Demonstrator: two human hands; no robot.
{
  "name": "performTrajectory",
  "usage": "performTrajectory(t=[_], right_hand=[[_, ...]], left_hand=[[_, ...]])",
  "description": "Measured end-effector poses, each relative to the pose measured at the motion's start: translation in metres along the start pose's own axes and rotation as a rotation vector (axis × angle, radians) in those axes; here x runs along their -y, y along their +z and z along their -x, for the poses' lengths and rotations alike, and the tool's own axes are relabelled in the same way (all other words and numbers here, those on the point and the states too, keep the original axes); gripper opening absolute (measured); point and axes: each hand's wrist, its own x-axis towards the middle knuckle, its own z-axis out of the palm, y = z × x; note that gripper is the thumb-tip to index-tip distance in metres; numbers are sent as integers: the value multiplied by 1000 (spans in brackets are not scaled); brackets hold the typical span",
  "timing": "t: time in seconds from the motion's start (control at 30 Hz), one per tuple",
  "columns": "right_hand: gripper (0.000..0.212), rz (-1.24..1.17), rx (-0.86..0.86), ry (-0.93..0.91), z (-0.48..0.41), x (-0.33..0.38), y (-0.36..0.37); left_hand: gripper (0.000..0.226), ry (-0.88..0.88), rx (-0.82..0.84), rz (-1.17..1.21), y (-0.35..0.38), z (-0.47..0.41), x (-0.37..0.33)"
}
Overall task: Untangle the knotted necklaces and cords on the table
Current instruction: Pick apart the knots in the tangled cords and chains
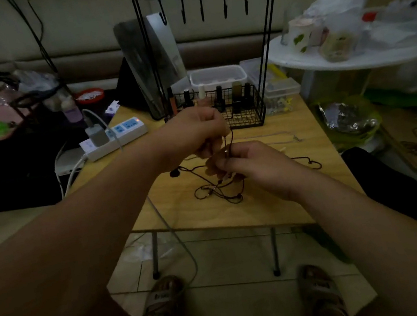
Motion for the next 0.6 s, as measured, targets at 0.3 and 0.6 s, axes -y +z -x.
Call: performTrajectory(t=[0.3, 0.6], right_hand=[[34, -667, -86, 44, -5, -6, -7], [31, -866, -210, -6, -14, 2, -25]], left_hand=[[48, -26, 105, 139, 30, 11, 39], [21, -83, 99, 232, 18, 10, 45]])
